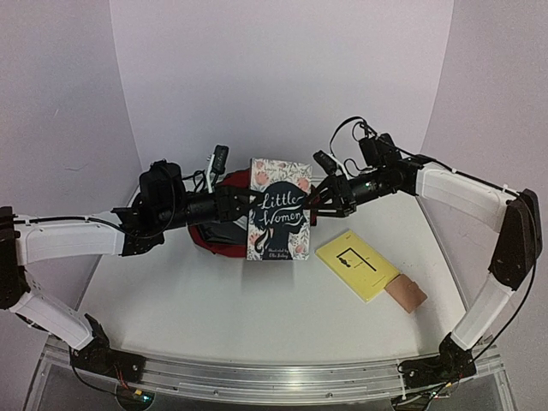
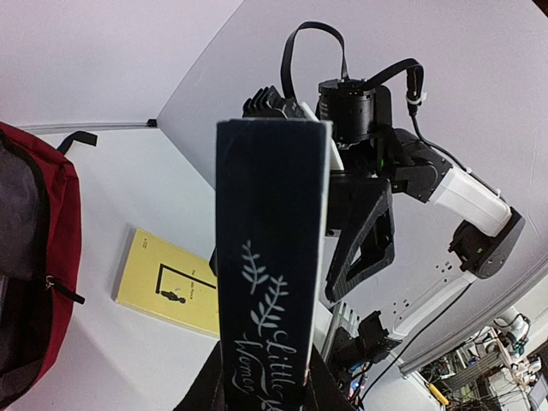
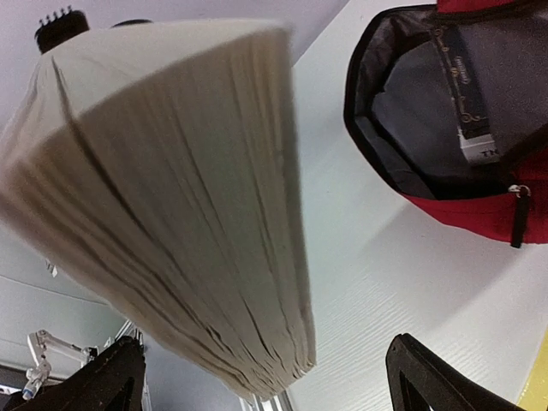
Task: Pack the student bag
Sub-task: Pick up the book from the center of the board, then place the book in the student bag.
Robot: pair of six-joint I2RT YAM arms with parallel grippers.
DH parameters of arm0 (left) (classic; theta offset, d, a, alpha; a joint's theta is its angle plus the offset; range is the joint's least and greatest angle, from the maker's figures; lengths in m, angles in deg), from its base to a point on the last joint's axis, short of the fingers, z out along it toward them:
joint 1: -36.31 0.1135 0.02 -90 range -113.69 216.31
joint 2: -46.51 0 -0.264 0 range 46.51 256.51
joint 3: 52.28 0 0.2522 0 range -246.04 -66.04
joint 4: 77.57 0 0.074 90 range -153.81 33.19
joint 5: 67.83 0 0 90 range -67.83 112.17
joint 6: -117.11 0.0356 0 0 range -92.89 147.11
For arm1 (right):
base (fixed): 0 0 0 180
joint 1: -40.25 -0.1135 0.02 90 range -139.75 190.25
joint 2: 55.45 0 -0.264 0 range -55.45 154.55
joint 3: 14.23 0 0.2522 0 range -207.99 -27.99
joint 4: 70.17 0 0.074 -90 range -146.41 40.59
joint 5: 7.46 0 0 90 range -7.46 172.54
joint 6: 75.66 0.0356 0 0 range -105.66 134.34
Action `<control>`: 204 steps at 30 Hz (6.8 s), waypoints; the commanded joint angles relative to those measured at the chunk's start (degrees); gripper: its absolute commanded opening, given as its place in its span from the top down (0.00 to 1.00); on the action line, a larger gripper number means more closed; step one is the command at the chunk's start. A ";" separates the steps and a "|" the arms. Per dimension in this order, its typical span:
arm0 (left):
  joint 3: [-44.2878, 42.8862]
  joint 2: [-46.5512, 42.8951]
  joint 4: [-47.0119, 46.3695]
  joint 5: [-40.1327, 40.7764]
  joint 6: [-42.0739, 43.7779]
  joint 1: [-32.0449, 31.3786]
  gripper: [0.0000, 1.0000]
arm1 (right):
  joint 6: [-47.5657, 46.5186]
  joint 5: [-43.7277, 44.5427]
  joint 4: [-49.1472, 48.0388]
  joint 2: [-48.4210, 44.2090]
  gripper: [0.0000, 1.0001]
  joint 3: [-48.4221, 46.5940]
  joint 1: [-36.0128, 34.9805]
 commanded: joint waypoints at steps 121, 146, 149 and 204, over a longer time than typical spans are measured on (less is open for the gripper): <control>-6.00 -3.31 22.11 -11.77 10.42 -1.53 1.00 | -44.11 14.57 48.69 5.64 0.28 -25.77 -7.82; 14.13 -29.90 16.07 31.83 -23.59 6.84 1.00 | -5.41 40.65 14.60 39.82 0.02 -62.13 -1.67; 16.36 -32.21 15.86 32.32 -25.23 6.88 1.00 | -5.32 42.24 11.67 42.92 0.02 -62.46 -1.64; 26.41 -26.78 1.40 28.98 -30.93 6.87 1.00 | 22.11 20.71 -11.93 43.67 0.47 -43.55 -0.04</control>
